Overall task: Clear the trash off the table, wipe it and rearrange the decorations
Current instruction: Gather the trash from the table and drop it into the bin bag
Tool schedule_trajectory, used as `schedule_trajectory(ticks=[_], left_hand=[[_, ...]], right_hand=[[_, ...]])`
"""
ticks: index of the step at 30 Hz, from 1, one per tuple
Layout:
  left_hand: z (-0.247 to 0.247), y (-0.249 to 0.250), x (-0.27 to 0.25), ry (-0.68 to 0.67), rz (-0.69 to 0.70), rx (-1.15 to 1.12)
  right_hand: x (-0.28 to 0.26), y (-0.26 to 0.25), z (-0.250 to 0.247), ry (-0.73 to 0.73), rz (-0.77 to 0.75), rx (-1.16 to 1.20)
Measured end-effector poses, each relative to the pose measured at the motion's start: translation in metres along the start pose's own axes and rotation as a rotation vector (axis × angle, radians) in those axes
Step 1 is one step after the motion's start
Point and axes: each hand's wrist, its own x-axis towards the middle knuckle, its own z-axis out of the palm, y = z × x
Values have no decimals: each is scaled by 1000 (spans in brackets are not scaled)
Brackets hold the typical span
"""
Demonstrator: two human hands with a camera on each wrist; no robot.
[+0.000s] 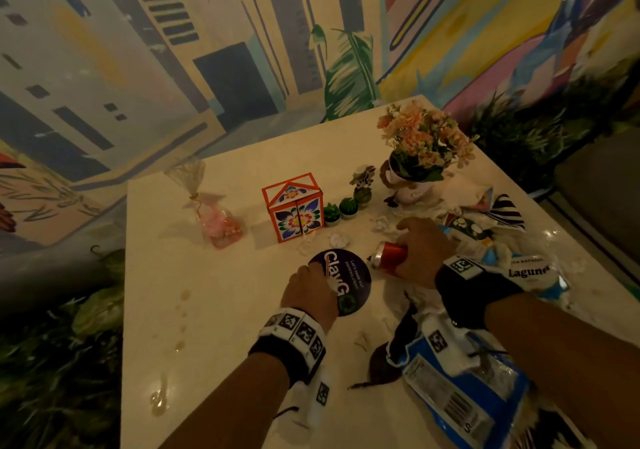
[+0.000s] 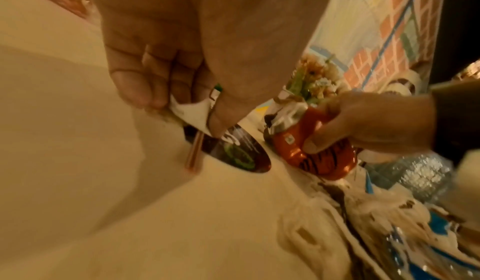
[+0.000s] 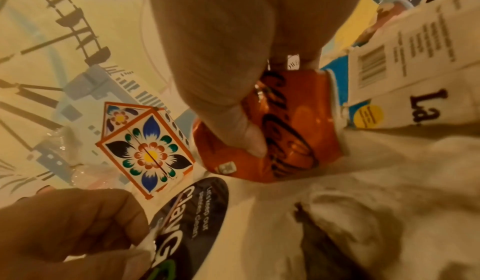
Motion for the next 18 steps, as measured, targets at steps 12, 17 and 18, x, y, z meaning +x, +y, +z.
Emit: schedule_trajectory(ticks=[12, 17, 18], left_hand=[[10, 2, -1, -90, 104, 306], [-8, -2, 10, 101, 248, 346], [-12, -2, 16, 111, 261, 334]], right_hand=[[25, -9, 7, -179, 63, 76], [19, -6, 13, -122, -4, 77], [15, -7, 13, -101, -20, 73]])
